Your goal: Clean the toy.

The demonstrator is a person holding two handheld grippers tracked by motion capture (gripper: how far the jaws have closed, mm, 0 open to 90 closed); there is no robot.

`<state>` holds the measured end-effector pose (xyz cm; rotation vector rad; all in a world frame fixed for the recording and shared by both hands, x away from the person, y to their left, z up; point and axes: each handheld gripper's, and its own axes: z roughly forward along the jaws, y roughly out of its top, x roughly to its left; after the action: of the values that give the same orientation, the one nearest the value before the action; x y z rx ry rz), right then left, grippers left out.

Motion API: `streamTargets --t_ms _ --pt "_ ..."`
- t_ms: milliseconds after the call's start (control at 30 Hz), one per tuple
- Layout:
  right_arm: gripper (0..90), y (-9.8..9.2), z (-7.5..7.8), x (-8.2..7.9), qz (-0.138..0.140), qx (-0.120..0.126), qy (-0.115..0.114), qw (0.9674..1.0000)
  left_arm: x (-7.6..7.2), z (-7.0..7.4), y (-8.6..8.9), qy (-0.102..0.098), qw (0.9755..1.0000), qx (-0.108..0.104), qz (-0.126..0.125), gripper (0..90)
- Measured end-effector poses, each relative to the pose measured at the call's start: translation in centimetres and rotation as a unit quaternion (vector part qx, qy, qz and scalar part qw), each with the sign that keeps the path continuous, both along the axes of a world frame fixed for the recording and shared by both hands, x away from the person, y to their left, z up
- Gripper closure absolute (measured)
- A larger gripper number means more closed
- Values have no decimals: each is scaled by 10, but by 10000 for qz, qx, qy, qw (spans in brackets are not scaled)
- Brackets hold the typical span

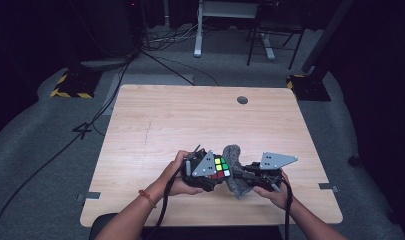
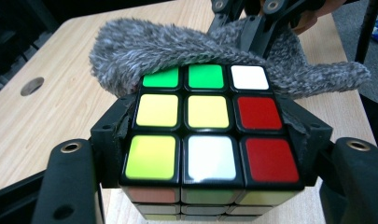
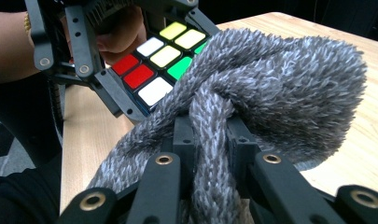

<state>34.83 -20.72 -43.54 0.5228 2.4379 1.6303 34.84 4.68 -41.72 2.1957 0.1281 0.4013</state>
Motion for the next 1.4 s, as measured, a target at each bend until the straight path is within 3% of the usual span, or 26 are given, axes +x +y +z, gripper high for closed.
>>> streamTargets --t_ms 167,300,433,500,600,633,733,833,933,1033,1167,1300,1400 --pt "782 1 6 -4 29 73 -146 9999 -2 -4 -5 -55 9997 253 -1 331" --pt "782 2 8 -6 -19 8 -258 9997 -1 -3 -4 -20 9997 224 3 333" --pt "782 5 2 -4 -85 -198 -140 9997 -2 -2 -3 -41 9997 231 15 334" --pt "782 6 -3 -1 -87 -401 -46 9991 -1 1 -1 -15 9999 110 -11 335" --pt "782 6 -11 2 -63 -467 110 9988 -2 5 2 -65 10000 18 -14 334" --pt "782 7 -12 3 -52 -489 137 9987 -2 6 3 2 10000 -68 -14 334" --pt "782 8 -13 3 -28 -523 170 9985 -2 6 5 -39 10000 -53 -10 334" --pt "782 7 -8 1 -41 -401 76 9992 -2 4 3 -25 10000 1 -52 334" --pt "782 4 3 -3 -41 -121 -111 9999 -3 0 -2 -56 9998 153 -82 334" --pt "782 3 8 -6 -70 -95 -229 9997 -3 -1 -3 -57 9998 156 -88 334" --pt "782 6 2 -3 -60 -307 -40 9995 -4 1 -2 -88 9998 153 -110 334" --pt "782 10 -10 0 -33 -629 187 9978 -4 6 3 -47 9999 -78 -114 334" --pt "782 12 -10 1 -18 -654 219 9976 -3 7 5 -42 9998 -128 -110 333"
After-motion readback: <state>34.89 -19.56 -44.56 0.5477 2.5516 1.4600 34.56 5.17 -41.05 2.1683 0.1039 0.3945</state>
